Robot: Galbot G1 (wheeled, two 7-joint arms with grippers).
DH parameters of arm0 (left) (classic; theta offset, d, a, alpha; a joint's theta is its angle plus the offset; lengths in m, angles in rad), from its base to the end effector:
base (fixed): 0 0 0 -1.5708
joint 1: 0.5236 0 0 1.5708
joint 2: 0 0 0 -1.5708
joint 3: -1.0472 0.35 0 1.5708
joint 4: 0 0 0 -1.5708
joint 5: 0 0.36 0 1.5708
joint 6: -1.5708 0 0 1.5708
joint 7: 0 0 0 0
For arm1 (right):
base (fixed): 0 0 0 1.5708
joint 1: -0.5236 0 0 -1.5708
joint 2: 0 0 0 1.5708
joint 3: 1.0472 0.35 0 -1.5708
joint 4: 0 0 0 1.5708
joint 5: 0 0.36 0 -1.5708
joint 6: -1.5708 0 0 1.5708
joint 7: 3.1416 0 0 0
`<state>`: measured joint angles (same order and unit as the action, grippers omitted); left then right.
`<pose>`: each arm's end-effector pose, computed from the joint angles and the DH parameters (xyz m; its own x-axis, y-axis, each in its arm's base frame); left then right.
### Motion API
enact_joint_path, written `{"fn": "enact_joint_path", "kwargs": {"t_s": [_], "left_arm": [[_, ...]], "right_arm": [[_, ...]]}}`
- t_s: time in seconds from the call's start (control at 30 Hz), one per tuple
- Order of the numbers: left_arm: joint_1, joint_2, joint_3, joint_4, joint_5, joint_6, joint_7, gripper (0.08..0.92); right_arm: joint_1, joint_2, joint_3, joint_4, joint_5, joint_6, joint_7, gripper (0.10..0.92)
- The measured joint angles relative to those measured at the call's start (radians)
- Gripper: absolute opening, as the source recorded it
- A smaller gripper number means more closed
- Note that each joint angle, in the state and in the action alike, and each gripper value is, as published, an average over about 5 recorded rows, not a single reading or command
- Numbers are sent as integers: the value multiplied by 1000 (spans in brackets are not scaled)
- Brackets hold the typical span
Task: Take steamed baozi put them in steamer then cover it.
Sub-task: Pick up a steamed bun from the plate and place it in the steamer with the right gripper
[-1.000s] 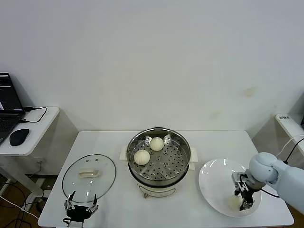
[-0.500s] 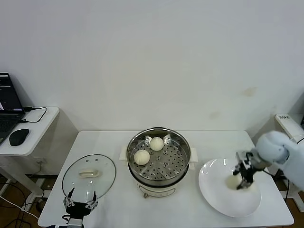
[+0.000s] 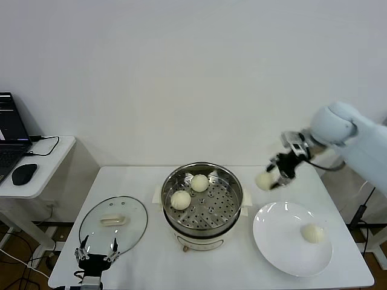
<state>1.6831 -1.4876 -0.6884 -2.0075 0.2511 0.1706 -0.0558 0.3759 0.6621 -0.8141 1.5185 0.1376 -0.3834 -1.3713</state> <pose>0.1445 0.0698 -0.3461 -0.9235 -0.2274 0.3090 -0.0833 0.9050 0.4171 0.5094 -0.0758 0.0082 -0.1532 -0.2915 0.9442 -0.9642 -0.1651 -0.2074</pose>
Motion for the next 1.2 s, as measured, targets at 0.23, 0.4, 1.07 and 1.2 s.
{"fn": "enact_joint_path", "kwargs": {"t_s": [0.23,0.4,1.07,1.2], "left_arm": [[3,-4,-8,-16,-3,-1,-5,823],[6,-8,-9,-24,-6,-2,-9,823],[4,-21,-18,-30,-21,-5,-21,823],[2,-20,-21,-30,-25,-3,-17,823]], "right_arm": [[101,135,-82,-49,58,65,-12,551],[137,212,-128,-62,68,146,-12,551],[162,349,-256,-41,-91,528,90,552],[147,352,-279,-32,-123,600,127,552]]}}
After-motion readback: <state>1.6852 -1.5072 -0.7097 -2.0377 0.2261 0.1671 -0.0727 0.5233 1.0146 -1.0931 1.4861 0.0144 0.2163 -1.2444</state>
